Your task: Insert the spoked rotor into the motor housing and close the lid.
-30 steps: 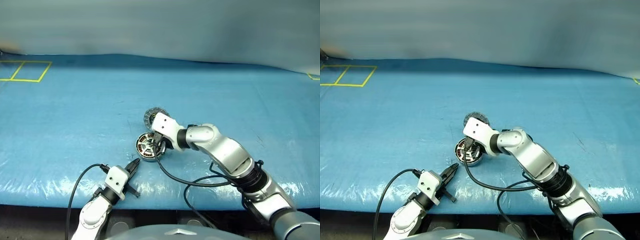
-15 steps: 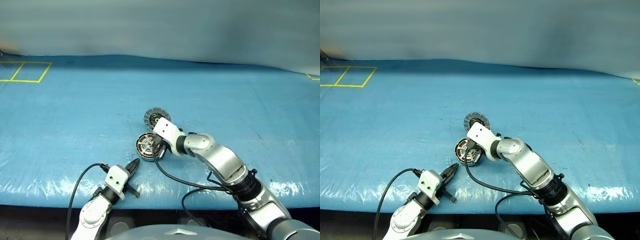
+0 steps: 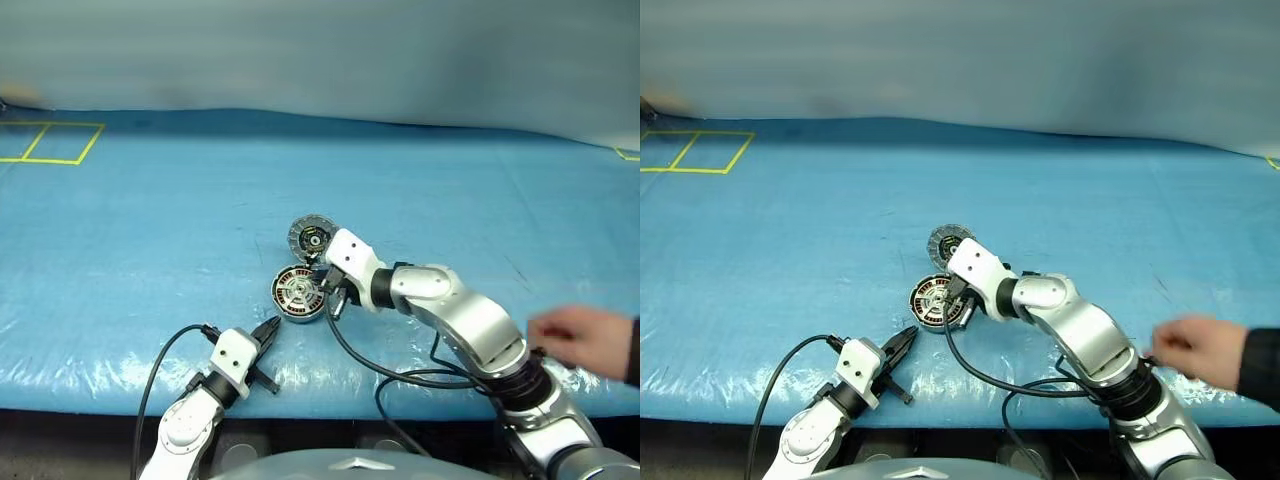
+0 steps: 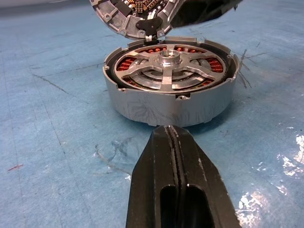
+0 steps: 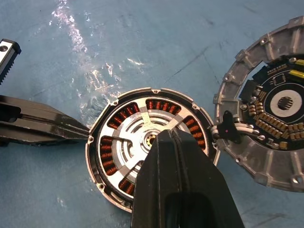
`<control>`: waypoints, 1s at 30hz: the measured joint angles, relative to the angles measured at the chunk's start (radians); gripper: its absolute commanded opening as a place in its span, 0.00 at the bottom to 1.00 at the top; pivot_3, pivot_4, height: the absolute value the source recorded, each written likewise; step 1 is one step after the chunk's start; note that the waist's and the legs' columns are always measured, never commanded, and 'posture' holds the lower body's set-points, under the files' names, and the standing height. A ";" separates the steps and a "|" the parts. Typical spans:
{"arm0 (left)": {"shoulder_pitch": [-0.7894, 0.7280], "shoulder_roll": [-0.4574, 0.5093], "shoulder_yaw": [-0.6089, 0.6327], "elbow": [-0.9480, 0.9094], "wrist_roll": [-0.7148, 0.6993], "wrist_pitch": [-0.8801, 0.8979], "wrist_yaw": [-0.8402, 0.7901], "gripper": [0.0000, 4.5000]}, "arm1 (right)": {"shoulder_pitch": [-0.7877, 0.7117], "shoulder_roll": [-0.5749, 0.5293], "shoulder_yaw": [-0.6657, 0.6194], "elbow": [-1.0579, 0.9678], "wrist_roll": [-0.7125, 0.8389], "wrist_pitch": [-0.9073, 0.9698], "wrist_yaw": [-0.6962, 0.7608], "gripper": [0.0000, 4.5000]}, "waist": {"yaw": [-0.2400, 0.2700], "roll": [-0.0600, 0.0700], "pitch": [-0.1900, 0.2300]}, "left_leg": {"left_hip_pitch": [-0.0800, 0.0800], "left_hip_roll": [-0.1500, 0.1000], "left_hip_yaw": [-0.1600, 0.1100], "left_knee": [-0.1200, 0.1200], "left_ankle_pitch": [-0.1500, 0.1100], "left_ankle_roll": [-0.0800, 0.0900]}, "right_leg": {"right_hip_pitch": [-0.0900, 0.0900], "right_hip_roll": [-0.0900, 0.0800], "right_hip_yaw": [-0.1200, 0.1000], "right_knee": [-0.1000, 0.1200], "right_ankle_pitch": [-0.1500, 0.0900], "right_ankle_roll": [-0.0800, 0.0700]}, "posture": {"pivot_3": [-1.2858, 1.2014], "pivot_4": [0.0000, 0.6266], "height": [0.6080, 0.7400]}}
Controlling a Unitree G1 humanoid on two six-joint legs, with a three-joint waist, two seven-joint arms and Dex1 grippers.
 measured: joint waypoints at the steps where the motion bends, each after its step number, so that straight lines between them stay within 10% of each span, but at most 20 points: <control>1: -0.001 0.000 0.000 0.000 0.000 0.001 -0.001 0.00 | 0.000 -0.047 -0.008 0.000 0.000 -0.001 0.021 0.00 | 0.000 0.000 0.000 | 0.000 0.000 0.000 0.000 0.000 0.000 | 0.000 0.000 0.000 0.000 0.000 0.000 | 0.52 0.24 1.00; 11: -0.017 -0.002 -0.018 0.000 0.000 0.002 -0.014 0.00 | 0.025 -0.185 -0.126 0.023 -0.004 -0.033 0.037 0.00 | 0.000 0.000 0.000 | 0.000 0.000 0.000 0.000 0.000 0.000 | 0.000 0.000 0.000 0.000 0.000 0.000 | 0.52 0.24 1.00; 30: -0.023 -0.002 -0.016 0.005 0.006 -0.001 -0.010 0.00 | -0.205 0.118 -0.147 0.692 -0.156 -0.529 -0.029 0.00 | -0.007 0.002 0.002 | 0.001 0.000 0.000 -0.001 0.000 0.000 | 0.001 0.001 0.000 0.001 0.001 0.000 | 0.52 0.24 1.00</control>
